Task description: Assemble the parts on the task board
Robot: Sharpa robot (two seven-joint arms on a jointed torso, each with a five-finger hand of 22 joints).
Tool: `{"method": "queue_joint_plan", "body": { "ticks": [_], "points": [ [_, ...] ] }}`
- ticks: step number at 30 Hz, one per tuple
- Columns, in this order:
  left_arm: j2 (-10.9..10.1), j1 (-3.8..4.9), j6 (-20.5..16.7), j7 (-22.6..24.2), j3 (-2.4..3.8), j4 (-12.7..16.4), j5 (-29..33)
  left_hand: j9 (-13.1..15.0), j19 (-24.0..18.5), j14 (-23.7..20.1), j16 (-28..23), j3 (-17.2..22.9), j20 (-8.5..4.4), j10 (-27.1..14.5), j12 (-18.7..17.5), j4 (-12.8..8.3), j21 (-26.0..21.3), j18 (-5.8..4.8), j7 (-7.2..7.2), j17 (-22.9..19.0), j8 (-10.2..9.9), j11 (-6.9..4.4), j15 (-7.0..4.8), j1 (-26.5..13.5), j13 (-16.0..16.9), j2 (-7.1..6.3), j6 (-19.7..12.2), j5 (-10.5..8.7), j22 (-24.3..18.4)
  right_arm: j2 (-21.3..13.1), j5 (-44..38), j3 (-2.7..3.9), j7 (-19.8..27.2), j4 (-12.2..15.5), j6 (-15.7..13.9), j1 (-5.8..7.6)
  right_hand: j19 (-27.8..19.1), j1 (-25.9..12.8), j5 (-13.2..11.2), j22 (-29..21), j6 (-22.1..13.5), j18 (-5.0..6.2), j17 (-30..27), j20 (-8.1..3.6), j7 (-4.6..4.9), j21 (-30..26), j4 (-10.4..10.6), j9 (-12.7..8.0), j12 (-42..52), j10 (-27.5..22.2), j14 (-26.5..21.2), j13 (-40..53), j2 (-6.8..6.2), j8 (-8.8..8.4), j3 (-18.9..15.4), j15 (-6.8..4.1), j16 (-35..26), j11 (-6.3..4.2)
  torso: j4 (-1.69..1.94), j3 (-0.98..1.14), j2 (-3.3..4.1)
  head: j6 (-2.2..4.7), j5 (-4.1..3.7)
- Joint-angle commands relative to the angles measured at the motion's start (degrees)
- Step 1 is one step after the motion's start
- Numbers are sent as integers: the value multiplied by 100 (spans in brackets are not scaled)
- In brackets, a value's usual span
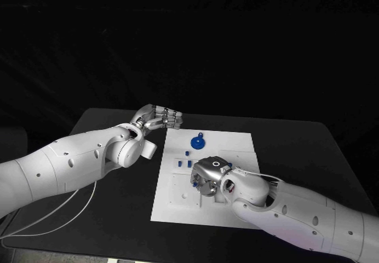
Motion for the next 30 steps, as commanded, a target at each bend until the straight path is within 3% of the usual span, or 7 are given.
{"method": "queue_joint_plan", "body": {
  "ticks": [1, 8, 11, 15, 22, 25, 30],
  "points": [
    [5, 7, 49, 29, 6, 11, 30, -5, 31, -4, -24, 6, 14, -45, 1, 32, 9, 45, 39, 2, 3, -12, -12, -26, -1, 23, -12, 16, -5, 1, -105, -28, -15, -37, 141, -22, 90, -4, 15, 5, 43, 98, 6, 1, -5, -17, -25, 7, -5, 28, 10, 3, 36, 18, -6, -28, -16, 8, -6, 0, -7, -8, 8],
    [7, 8, 52, 22, 6, 10, 30, -5, 31, -4, -24, 6, 14, -45, 1, 32, 9, 45, 39, 2, 3, -12, -12, -26, -1, 23, -12, 16, -5, 21, -101, -57, -25, -64, 190, -22, 101, -11, 13, 42, 26, 100, 3, 1, 0, -110, -30, 4, -6, 12, 7, 2, 42, 16, -9, -27, -24, 13, -5, 0, -5, -2, 10],
    [5, 8, 52, 17, 6, 9, 30, -5, 31, -5, -24, 6, 14, -45, 1, 31, 10, 45, 40, 2, 3, -12, -12, -24, -1, 22, -12, 15, -8, 27, -43, -71, -21, -83, 183, -22, 98, -18, -13, 45, -167, 103, 0, 21, 55, -148, -12, -19, -11, -185, 6, -8, 28, 6, -6, 10, -25, 76, -5, 2, -3, -1, 8],
    [3, 8, 52, 12, 5, 7, 29, -6, 32, -6, -23, 9, 13, -46, 1, 29, 13, 45, 42, 2, 2, -11, -11, -14, 0, 21, -11, 12, -27, 21, 35, -82, -8, -90, 129, -21, 85, -132, 53, -17, -779, 155, -13, 85, 114, -338, 87, -38, -11, -594, -10, -19, -161, 0, -36, 82, -34, 190, -7, 6, -4, 5, 11],
    [-3, 8, 59, -1, 5, 4, 29, -6, 32, -6, -23, 9, 13, -46, 1, 29, 13, 45, 42, 2, 2, -11, -11, -14, 0, 21, -11, 12, -27, -69, 138, -90, -6, -3, -197, -21, 132, -109, 69, -210, -1214, 303, -113, 213, 81, -679, 188, -40, -10, -1287, -10, -22, -532, 7, -155, 198, -97, 384, -8, 13, 0, 21, -4],
    [-6, 8, 60, -3, 5, 3, 29, -6, 32, -6, -23, 9, 13, -46, 1, 29, 13, 45, 42, 2, 2, -11, -11, -14, 0, 21, -11, 12, -27, -135, 155, -90, -25, 73, -311, -21, 189, 2, 84, -285, -1277, 360, -171, 258, 99, -781, 257, -40, -12, -1390, -7, -24, -552, 7, -315, 221, -98, 411, -6, 15, -1, 25, -11],
    [-10, 8, 63, -4, 5, 3, 29, -6, 32, -6, -23, 9, 13, -46, 1, 29, 13, 45, 42, 2, 2, -11, -11, -14, 0, 21, -11, 12, -27, -298, 160, -85, -77, 245, -428, -19, 218, 64, 71, -299, -1238, 372, -211, 264, 80, -822, 313, -40, -14, -1389, -8, -25, -564, 8, -273, 222, -74, 413, -10, 14, -2, 41, -33]
  ]
}}
